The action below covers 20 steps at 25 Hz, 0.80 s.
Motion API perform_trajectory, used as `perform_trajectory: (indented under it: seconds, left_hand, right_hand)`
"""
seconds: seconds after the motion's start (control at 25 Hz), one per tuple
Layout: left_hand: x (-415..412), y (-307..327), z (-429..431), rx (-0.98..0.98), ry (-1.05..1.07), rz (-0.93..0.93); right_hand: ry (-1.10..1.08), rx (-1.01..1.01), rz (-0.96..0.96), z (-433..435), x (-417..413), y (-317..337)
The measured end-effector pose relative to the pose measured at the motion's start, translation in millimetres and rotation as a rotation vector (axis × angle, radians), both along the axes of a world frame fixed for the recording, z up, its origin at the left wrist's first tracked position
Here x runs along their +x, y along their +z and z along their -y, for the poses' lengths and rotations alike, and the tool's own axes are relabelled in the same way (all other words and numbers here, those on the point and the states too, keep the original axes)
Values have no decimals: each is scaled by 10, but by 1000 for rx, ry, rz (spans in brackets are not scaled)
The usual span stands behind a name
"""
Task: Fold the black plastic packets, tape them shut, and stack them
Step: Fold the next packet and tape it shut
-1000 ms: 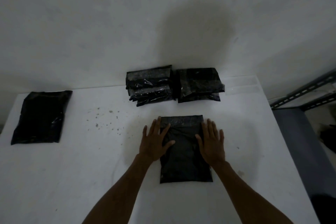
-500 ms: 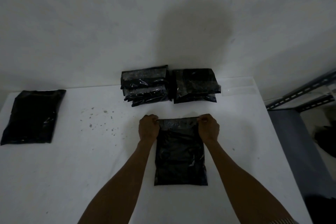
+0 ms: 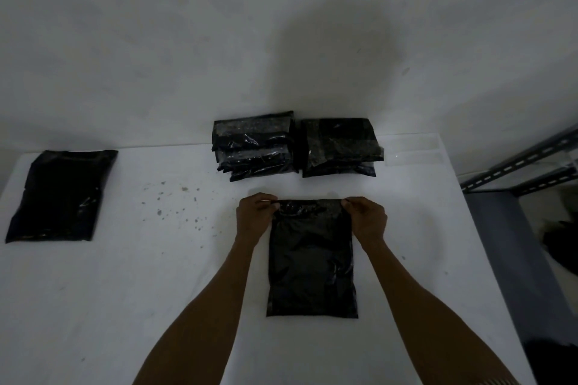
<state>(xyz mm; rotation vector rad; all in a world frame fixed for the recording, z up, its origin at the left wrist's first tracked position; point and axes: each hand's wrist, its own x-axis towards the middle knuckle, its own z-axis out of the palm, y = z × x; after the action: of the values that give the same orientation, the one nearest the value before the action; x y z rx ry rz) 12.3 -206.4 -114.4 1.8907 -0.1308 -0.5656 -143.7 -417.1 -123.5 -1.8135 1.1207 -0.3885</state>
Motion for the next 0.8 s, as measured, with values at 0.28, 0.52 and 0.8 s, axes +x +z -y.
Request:
perform_trajectory:
  seconds: [0.28,0.52,0.8]
  left_hand:
    - [-4,19,-45,-21,25,-23]
    - [2,82,-29,-40,5,-27]
    - [12,109,-29,14,21,26]
  right_hand:
    - [13,44,2,9,30,63]
    - [12,77,-28,20,28,41]
    - [17,91,-32,41,14,63]
